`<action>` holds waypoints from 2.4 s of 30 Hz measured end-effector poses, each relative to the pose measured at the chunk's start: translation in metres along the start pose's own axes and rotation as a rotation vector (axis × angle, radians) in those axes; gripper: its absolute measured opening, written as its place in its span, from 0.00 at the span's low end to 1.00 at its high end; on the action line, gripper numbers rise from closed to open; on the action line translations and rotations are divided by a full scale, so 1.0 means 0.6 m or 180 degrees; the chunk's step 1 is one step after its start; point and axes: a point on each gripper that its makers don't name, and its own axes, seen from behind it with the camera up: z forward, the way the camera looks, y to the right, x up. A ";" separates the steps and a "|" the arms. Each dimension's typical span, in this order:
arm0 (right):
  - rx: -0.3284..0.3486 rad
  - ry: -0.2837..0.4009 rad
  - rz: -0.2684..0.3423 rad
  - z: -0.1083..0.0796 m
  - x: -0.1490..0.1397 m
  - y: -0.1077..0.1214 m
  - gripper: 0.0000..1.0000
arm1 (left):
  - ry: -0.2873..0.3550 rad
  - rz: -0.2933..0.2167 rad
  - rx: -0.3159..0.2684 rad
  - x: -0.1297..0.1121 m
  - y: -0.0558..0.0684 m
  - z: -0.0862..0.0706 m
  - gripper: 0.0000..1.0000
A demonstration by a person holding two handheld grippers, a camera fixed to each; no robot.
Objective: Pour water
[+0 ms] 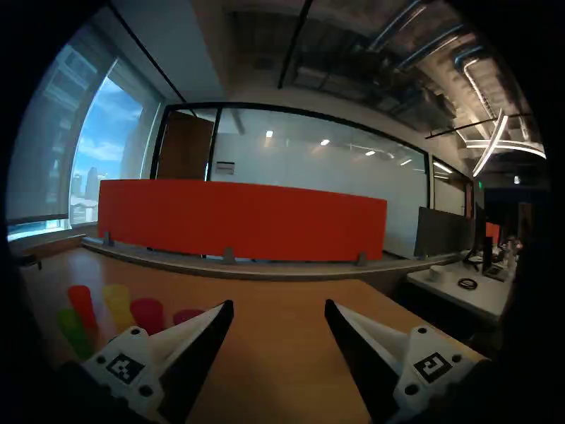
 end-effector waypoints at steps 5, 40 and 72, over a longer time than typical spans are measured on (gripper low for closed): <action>-0.0002 0.0000 0.0004 0.000 0.001 0.002 1.00 | -0.0024 0.0000 0.0006 -0.003 -0.001 0.002 0.85; 0.0091 0.0073 -0.0008 0.003 0.002 -0.010 1.00 | -0.0031 0.0006 0.0008 -0.005 -0.001 0.002 0.85; 0.0351 0.0174 0.0287 0.030 -0.082 -0.036 1.00 | -0.0030 0.0009 0.0007 -0.008 0.000 0.004 0.85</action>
